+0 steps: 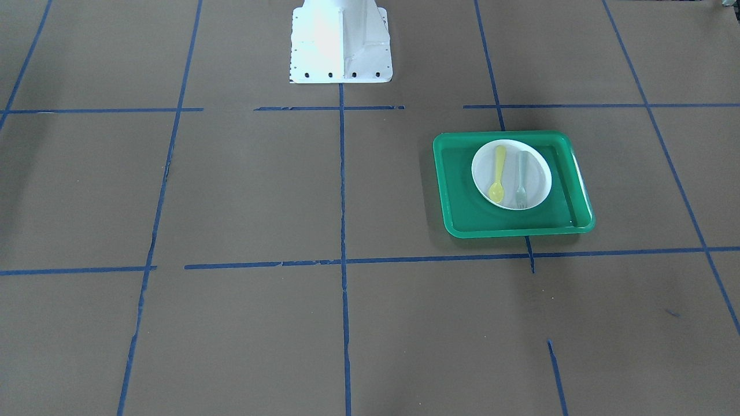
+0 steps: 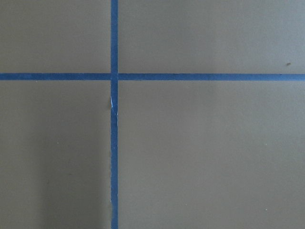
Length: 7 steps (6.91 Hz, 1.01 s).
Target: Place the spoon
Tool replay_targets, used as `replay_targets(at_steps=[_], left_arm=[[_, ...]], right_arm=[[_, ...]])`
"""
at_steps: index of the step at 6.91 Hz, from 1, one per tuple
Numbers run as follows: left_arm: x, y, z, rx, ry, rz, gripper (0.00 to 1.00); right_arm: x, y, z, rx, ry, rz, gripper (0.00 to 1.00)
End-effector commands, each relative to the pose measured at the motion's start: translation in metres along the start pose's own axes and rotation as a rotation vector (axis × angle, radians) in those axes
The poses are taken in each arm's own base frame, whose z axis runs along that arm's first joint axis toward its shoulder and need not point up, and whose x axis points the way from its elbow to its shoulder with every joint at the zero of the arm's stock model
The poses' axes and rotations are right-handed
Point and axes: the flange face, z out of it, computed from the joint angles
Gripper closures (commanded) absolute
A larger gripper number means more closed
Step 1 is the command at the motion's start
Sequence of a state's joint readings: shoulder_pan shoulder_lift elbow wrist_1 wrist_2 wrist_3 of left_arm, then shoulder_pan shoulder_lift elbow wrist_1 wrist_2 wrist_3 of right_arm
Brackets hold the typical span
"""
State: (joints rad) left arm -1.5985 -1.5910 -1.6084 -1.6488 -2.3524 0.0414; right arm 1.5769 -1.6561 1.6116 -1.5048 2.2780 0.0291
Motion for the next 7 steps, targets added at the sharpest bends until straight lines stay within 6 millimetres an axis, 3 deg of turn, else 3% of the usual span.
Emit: replay_targets(at_steps=[1,3,6,7], left_arm=[[-0.009,0.004,0.013,-0.028,0.006,0.002,0.00],[-0.002,0.006,0.004,-0.025,-0.002,0.000,0.00],[-0.003,0.014,0.010,0.025,-0.004,0.050,0.00],[0.049,-0.009,0.010,0.040,0.022,0.082,0.00]], right_arm=[[0.000,0.000,0.000,0.000,0.000,0.000,0.00],[0.000,-0.001,-0.001,0.001,0.000,-0.001,0.00],[0.000,0.000,0.000,0.000,0.000,0.000,0.00],[0.000,-0.001,-0.001,0.001,0.000,-0.001,0.00]])
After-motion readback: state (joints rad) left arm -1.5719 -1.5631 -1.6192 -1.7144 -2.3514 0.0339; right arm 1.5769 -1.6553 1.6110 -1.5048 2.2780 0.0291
